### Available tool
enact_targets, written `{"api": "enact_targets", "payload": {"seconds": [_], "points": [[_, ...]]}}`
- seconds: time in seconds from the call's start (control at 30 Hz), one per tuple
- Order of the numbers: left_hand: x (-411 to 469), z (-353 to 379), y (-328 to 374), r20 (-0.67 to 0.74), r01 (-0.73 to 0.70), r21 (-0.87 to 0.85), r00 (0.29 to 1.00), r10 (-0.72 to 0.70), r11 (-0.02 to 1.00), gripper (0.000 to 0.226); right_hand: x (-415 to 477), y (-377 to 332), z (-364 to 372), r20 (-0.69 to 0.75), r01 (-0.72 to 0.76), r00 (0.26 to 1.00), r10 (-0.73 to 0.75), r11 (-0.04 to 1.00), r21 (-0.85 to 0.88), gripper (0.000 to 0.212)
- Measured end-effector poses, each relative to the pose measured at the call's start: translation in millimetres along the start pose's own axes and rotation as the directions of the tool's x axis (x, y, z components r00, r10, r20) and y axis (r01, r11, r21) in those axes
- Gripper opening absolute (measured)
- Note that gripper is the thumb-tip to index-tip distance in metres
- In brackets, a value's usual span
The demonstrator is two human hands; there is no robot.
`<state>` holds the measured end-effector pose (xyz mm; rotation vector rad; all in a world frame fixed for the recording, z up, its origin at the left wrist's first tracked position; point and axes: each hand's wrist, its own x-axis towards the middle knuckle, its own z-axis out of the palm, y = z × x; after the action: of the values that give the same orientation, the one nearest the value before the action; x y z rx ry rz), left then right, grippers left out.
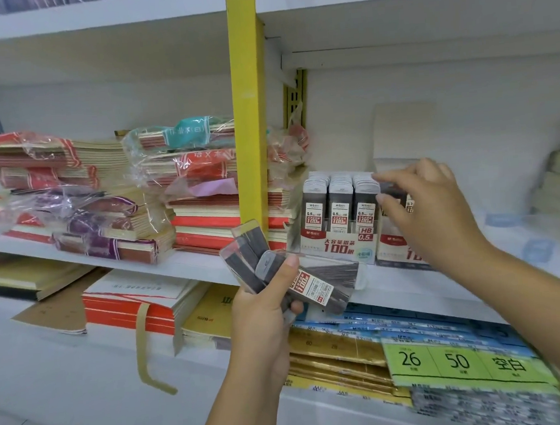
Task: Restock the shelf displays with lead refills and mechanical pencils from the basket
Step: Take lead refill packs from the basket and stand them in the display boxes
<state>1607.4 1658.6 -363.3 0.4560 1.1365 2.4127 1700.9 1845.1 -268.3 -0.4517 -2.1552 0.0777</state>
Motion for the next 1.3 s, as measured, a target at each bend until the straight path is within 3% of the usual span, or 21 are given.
{"api": "enact_targets", "payload": {"seconds": [0.03,0.1,0.2,0.27,0.33,0.43,0.53,0.7,0.9,1.07,1.3], "points": [[-1.3,-0.2,0.1,0.009,0.004,-0.003,1.000,-0.004,1.000,0.053,-13.6,-4.4,-2.7,-0.004,0.017,1.000,-0.016,0.996,0.085,0.028],[-4.2,1.1,0.0,0.027,0.015,0.000,1.000,-0.015,1.000,0.055,-45.3,-13.3,-4.0,0.128,-0.034,0.992,-0.006,0.952,0.303,0.025],[-9.6,4.9,-2.7,0.055,0.040,0.015,0.998,-0.041,0.999,0.058,-80.1,-19.3,1.7,0.420,-0.294,0.904,0.077,0.824,0.484,0.021],[-13.7,6.8,-6.7,0.075,0.060,0.036,0.995,-0.062,0.998,0.049,-92.9,-16.8,4.7,0.499,-0.408,0.860,0.107,0.732,0.546,0.018],[-18.2,9.1,-10.0,0.089,0.077,0.068,0.993,-0.083,0.995,0.046,-101.1,-12.9,3.2,0.498,-0.450,0.856,0.139,0.675,0.585,0.015],[-22.3,11.9,-13.6,0.080,0.090,0.124,0.992,-0.100,0.988,0.067,-107.9,-4.4,-3.5,0.481,-0.500,0.853,0.202,0.582,0.642,0.016],[-22.9,11.7,-14.8,0.079,0.104,0.158,0.990,-0.117,0.982,0.073,-109.4,5.0,-11.3,0.482,-0.526,0.844,0.236,0.542,0.656,0.019],[-24.8,12.3,-17.2,0.141,0.110,0.202,0.980,-0.140,0.973,0.055,-110.7,12.1,-16.0,0.458,-0.543,0.840,0.292,0.494,0.679,0.016],[-27.1,12.1,-20.4,0.170,0.128,0.255,0.970,-0.175,0.958,0.046,-110.3,19.0,-18.6,0.457,-0.546,0.836,0.304,0.382,0.745,0.045],[-28.3,14.3,-19.9,0.180,0.113,0.283,0.969,-0.168,0.952,0.031,-109.9,18.1,-17.8,0.422,-0.525,0.845,0.330,0.360,0.771,0.052],[-24.4,17.4,-21.8,0.149,0.099,0.272,0.978,-0.143,0.957,0.043,-110.1,16.5,-13.9,0.369,-0.469,0.873,0.318,0.342,0.814,0.045]]}}
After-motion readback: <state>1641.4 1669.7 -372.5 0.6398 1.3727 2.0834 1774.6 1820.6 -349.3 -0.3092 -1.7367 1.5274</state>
